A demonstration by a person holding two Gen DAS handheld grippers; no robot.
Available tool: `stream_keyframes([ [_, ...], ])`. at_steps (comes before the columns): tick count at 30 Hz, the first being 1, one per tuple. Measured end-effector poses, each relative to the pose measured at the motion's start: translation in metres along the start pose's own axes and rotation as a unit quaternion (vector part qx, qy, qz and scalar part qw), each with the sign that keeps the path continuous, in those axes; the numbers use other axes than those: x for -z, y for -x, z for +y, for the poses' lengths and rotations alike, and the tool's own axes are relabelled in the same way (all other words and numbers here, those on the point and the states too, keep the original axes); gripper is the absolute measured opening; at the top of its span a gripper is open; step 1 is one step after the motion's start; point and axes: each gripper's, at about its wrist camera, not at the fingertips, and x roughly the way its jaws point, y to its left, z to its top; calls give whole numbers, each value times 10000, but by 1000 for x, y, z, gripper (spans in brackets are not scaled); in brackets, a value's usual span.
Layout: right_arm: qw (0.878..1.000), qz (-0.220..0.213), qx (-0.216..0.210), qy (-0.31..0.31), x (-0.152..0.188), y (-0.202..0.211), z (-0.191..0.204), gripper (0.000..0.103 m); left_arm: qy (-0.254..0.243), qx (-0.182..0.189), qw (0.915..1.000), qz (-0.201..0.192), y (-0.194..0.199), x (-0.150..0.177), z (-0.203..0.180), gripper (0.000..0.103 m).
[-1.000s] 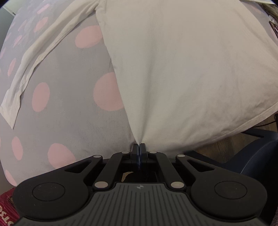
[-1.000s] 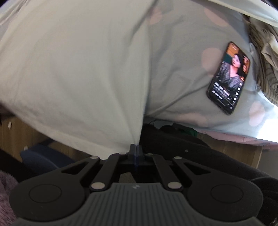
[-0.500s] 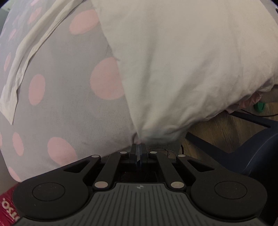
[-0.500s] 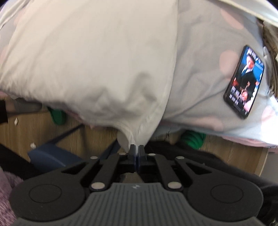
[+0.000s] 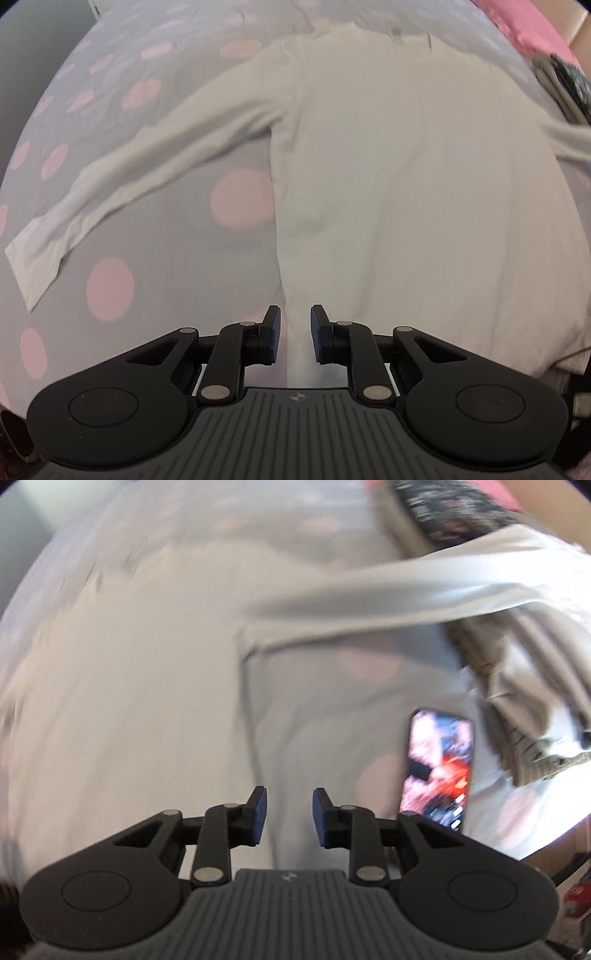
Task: Fold clothes
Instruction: 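Lower the shirt flat onto the bed and open both grippers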
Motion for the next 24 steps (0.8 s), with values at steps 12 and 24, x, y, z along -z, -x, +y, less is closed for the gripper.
stream_keyframes([
  [12,9591,-1687,579,-2196,-83,83,-155,31,158,-162,9971,-723,-21,-78,-24,16],
  [24,9353,-1565,1297,-2895,-91,75,-239,41,-61,-274,9976,-631,-47,-107,-52,16],
])
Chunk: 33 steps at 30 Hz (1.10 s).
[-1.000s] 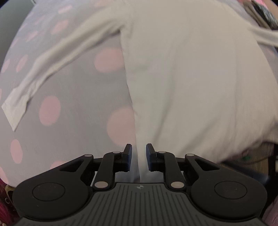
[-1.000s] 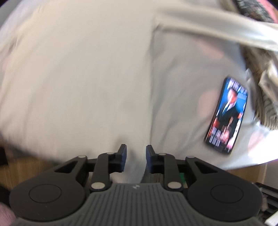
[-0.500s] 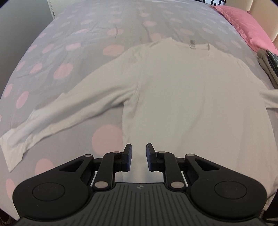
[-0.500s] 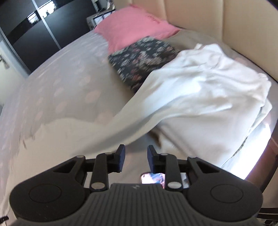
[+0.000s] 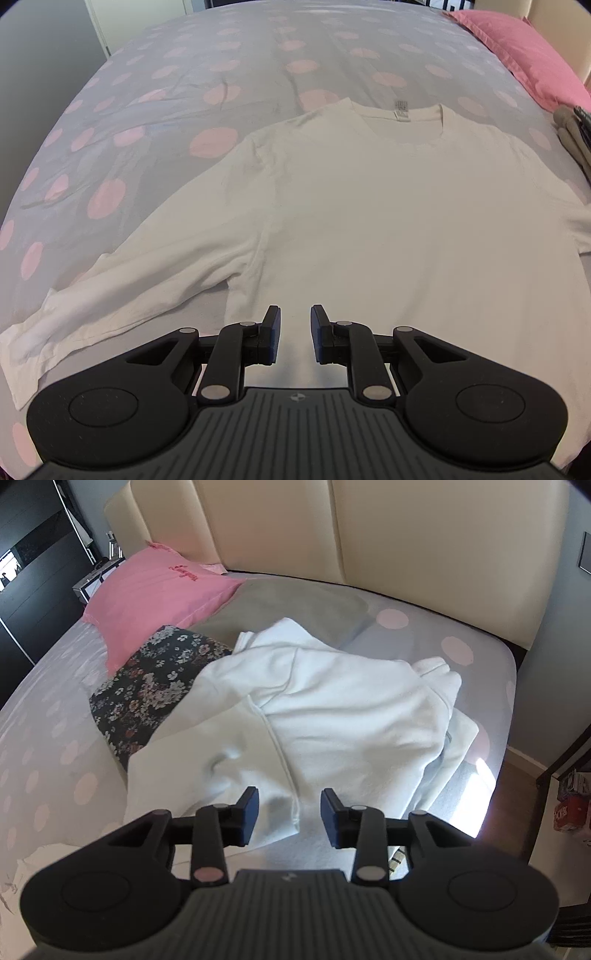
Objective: Fold clothes
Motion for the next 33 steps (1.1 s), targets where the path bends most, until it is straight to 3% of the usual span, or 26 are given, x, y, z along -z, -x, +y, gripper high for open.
stream_keyframes([
  [4,10000,69,-17,3,1,-12,0,38,-96,-27,9999,117,-11,-2,-7,16],
  [5,9999,78,-58,34,2,-14,2,25,-117,-27,9998,142,-13,-2,-8,16],
  [8,9996,11,13,284,4,-14,15,5,-176,-1,9997,177,-16,-3,-13,16],
  [12,9981,-388,-176,449,4,10,32,5,-195,53,9997,158,-15,-5,-16,16],
  [16,9896,-708,-783,975,12,53,78,5,-218,90,9996,148,-12,-5,-18,16],
  [20,9706,-925,-1498,1645,31,95,137,4,-222,142,9996,100,-7,-6,-20,16],
  [25,9363,-914,-2306,2487,78,130,214,4,-180,263,9995,-65,6,-6,-20,16],
  [33,8860,-381,-3302,3233,168,154,307,4,-48,356,9991,-211,19,1,-5,16],
])
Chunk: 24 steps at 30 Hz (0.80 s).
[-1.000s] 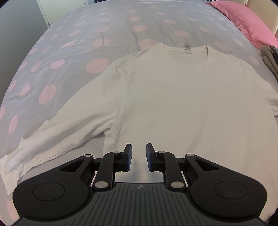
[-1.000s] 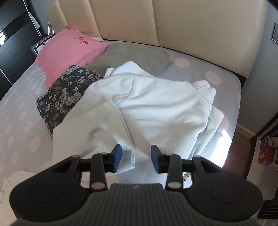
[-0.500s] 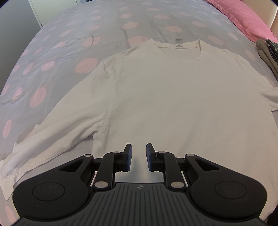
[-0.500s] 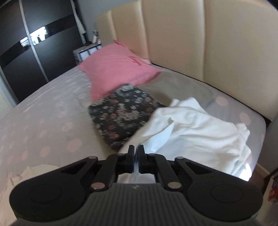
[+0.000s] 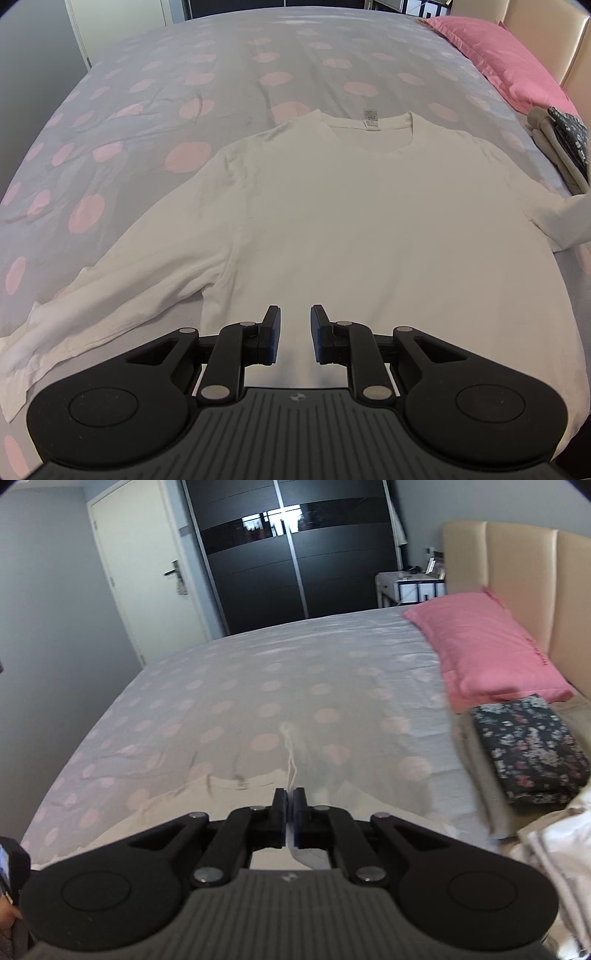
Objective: Fold clothes
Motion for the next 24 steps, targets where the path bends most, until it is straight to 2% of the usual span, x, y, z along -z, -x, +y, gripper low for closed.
stream_keyframes([
  [6,9958,724,-543,144,52,-57,60,4,98,13,9999,-20,7,10,15,16],
  [11,9859,1472,-734,307,114,-95,89,3,134,5,9999,18,10,21,27,16],
  [15,9777,1894,-810,398,150,-110,102,4,96,19,9999,107,8,31,29,16],
  [19,9723,2120,-891,412,163,-117,103,9,23,62,9998,189,6,39,27,16],
  [24,9734,2102,-755,516,166,-111,84,18,-101,235,9995,169,2,46,16,16],
])
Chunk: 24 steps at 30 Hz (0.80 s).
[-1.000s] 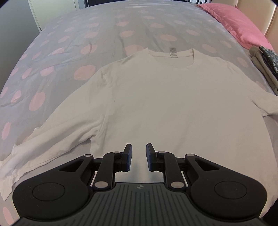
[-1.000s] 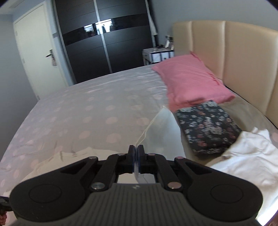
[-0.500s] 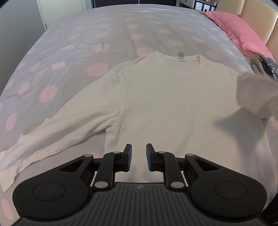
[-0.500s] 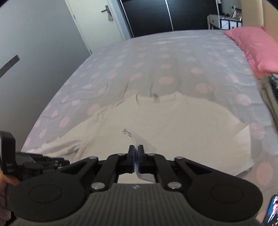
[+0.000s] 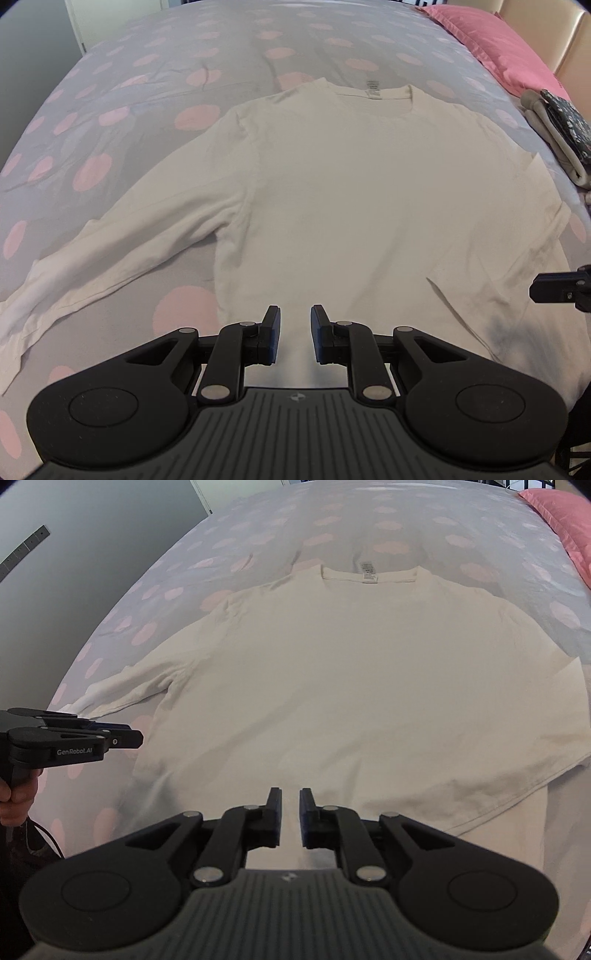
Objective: Fold clothes
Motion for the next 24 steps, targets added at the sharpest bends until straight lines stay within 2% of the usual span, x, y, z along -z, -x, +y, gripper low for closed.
stream_keyframes([
  [2,9998,-8,166,-85,1,3,-15,25,-138,113,9998,-67,-2,-1,-11,17],
  [4,9992,-10,350,-195,2,5,-32,29,-299,229,9992,-133,-4,-3,-23,24],
  [9,9964,-199,773,-296,4,13,-71,31,-933,472,9942,-232,-19,-9,-65,31],
  [13,9927,-462,927,-625,5,21,-103,35,-1458,533,9877,-210,-39,-13,-97,42],
  [15,9912,-548,873,-836,6,26,-117,35,-1684,521,9842,-154,-51,-14,-111,42],
  [18,9884,-629,864,-1074,8,32,-132,35,-1739,513,9834,-16,-70,-16,-123,42],
  [21,9845,-688,913,-1328,9,36,-145,42,-1707,514,9839,119,-85,-18,-129,42],
  [24,9790,-676,1085,-1587,10,37,-161,43,-1670,600,9836,337,-94,-20,-133,30],
])
